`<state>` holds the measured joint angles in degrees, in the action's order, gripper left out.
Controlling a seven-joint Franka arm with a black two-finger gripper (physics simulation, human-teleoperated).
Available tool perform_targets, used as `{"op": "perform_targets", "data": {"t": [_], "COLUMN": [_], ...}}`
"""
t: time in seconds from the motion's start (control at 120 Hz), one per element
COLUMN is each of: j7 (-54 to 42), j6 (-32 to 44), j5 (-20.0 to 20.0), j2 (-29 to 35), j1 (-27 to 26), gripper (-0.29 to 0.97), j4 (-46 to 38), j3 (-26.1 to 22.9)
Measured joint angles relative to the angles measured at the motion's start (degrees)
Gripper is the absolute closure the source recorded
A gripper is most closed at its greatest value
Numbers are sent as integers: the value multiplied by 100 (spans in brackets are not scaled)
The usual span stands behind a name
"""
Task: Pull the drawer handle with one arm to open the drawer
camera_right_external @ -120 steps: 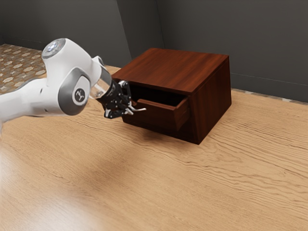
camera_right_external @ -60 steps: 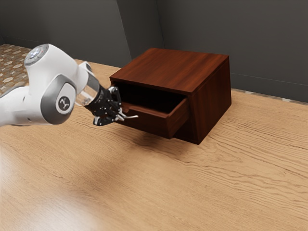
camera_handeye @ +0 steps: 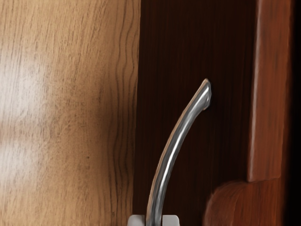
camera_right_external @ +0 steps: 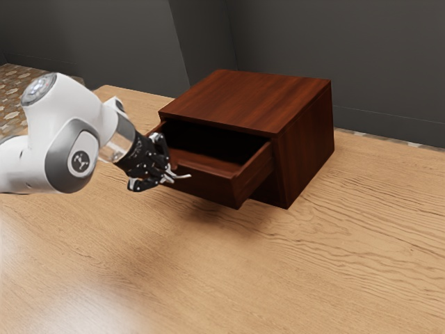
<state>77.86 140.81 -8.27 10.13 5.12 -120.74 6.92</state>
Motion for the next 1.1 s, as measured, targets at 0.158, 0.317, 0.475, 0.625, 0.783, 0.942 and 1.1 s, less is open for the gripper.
{"op": "perform_targets", "data": {"t": [0.158, 0.317, 0.475, 0.625, 0.783, 0.942, 1.1], "j7": [-3, 1, 1, -9, -17, -23, -29], "j6": [21, 32, 72, 103, 119, 126, 128], "j5": [-4, 2, -2, -6, -7, -1, 7], "j2": [147, 306, 483, 612, 731, 790, 810], "j1": [9, 10, 11, 9, 11, 16, 8], "gripper": [79, 79, 79, 79, 79, 79, 72], "j4": [-156, -327, -499, -612, -724, -783, -788], "j3": [2, 15, 26, 38, 46, 46, 55]}}
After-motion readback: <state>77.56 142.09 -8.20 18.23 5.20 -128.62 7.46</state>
